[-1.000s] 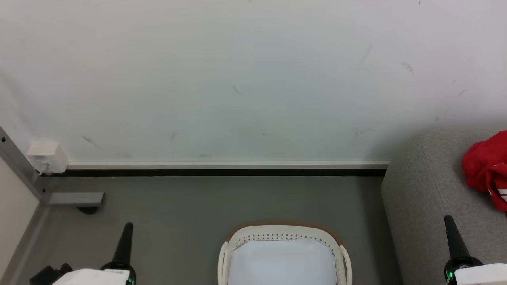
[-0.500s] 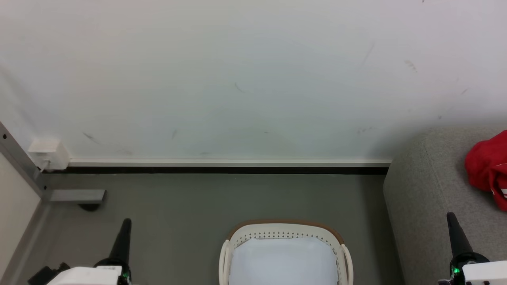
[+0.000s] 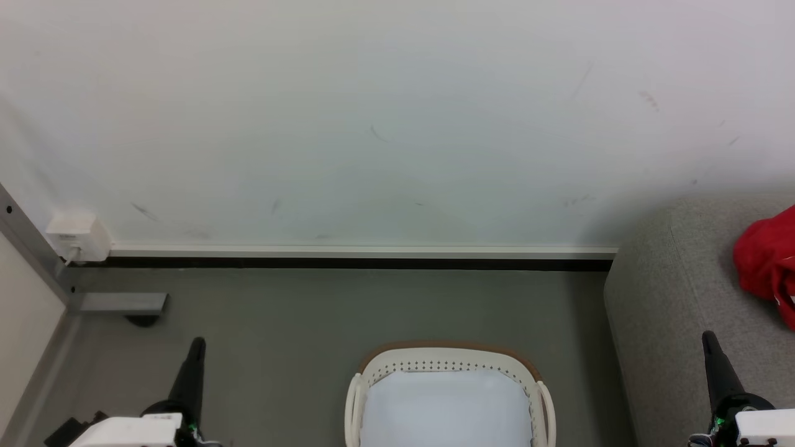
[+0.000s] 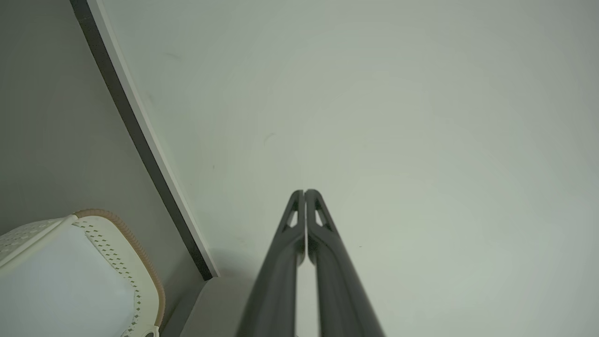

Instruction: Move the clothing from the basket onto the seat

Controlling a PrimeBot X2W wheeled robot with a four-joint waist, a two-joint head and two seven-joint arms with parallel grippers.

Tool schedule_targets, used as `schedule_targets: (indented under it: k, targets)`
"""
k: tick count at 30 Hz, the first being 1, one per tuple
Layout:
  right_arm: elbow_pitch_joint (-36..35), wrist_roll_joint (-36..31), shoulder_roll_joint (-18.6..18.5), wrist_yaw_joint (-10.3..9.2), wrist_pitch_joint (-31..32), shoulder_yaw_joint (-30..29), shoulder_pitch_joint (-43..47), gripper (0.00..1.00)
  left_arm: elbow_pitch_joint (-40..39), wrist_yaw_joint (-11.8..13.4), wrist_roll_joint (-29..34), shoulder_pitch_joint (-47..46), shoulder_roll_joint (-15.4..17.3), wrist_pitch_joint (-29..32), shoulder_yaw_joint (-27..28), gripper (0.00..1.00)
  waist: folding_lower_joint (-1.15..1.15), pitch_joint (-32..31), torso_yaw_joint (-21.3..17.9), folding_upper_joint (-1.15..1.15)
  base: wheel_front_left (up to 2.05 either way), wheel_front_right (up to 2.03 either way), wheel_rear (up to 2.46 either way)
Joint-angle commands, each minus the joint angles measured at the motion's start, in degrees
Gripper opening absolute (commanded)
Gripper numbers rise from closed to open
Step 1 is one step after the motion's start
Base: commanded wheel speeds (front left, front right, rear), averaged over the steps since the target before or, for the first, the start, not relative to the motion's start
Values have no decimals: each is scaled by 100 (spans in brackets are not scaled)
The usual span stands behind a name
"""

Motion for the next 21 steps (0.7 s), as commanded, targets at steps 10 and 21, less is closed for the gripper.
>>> schedule_targets:
  k: [10, 21]
  targets:
    - [1, 400, 35, -11, 135, -125, -120, 0, -39, -51, -507, -105, -2, 137, 91, 0, 0, 35, 24, 0, 0, 0, 0]
    - [11, 701, 81, -12, 231, -205, -113, 0, -45, -71, -837, -123, -21, 235, 137, 0, 0, 67, 46, 0, 0, 0, 0]
